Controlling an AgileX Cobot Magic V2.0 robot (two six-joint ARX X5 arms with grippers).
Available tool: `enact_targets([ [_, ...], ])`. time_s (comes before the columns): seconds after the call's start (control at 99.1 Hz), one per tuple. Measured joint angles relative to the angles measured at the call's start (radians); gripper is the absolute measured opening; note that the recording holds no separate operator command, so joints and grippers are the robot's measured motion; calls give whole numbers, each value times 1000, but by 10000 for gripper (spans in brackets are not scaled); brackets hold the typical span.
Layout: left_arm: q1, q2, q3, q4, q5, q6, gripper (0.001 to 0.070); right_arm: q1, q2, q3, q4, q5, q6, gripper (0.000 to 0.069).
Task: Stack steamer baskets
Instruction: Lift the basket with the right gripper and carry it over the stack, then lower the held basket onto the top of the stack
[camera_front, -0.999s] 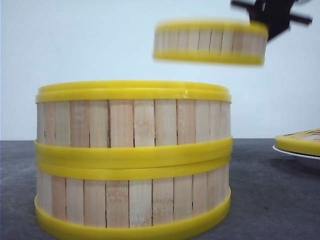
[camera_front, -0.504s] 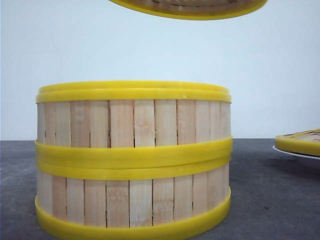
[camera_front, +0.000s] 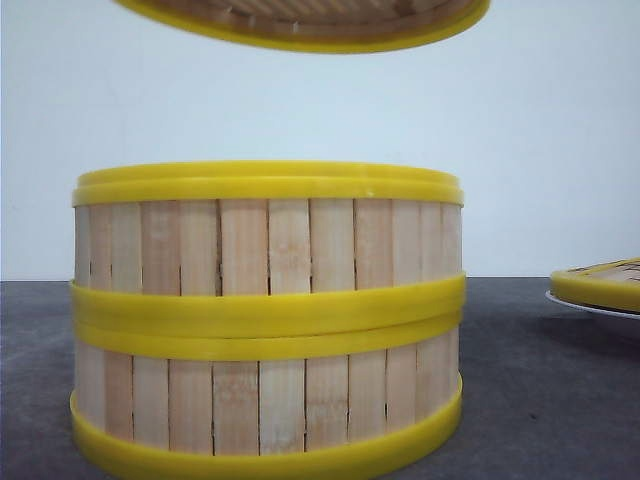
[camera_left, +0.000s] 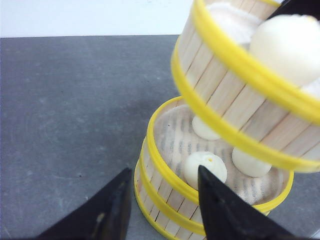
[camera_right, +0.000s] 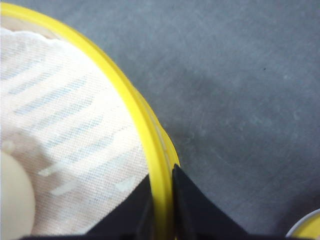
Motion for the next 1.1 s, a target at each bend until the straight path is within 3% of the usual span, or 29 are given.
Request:
enact_targets([
  [0.575, 0, 0, 0, -22, 7, 0, 238, 20, 43, -222, 168, 10, 10, 27],
  [1.1, 0, 0, 0, -27, 25, 0, 238, 5, 44, -231, 186, 43, 18, 27],
])
